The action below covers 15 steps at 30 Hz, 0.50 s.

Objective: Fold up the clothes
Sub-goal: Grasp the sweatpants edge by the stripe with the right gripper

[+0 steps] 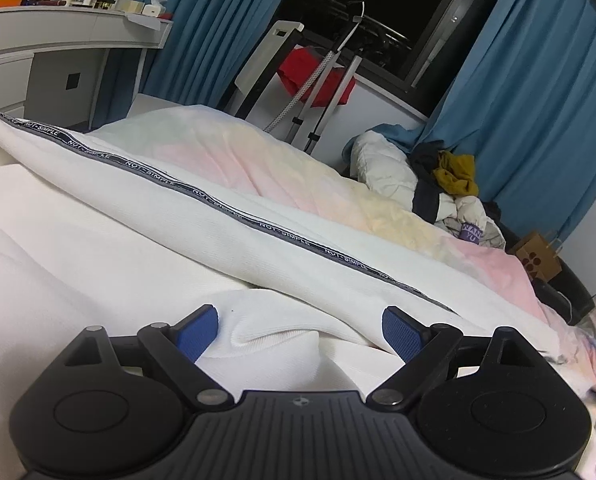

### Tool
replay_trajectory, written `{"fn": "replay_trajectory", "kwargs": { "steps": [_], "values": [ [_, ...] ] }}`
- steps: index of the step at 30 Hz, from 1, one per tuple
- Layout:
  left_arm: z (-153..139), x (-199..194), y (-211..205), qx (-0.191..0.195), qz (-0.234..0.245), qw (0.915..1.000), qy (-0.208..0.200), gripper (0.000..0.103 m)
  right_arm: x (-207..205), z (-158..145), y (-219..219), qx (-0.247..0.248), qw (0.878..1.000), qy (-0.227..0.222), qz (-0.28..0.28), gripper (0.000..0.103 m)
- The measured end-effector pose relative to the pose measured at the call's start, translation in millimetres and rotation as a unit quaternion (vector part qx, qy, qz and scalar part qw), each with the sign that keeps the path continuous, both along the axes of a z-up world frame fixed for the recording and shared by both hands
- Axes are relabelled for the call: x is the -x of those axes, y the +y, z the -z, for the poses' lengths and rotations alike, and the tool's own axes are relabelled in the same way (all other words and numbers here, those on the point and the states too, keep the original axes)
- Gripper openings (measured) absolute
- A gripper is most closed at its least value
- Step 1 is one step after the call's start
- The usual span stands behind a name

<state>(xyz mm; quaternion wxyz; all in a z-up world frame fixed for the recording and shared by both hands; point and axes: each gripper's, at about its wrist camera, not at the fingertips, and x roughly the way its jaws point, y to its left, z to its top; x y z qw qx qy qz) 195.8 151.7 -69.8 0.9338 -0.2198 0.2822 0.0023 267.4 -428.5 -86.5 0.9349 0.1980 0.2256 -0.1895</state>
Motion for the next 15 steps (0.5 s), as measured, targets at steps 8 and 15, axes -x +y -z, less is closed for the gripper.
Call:
{"fn": "replay_trajectory", "kwargs": {
  "steps": [8, 15],
  "values": [
    [0.8, 9.2, -6.2, 0.0, 0.003, 1.0, 0.0, 0.091, 8.4, -10.4, -5.2, -0.017, 0.999, -0.031, 0.02, 0.007],
    [1.5, 9.0, -2.3, 0.051, 0.015, 0.9984, -0.018, 0.091, 26.5, -42.1, 5.5, -0.051, 0.991, -0.119, 0.029, 0.007]
  ]
}}
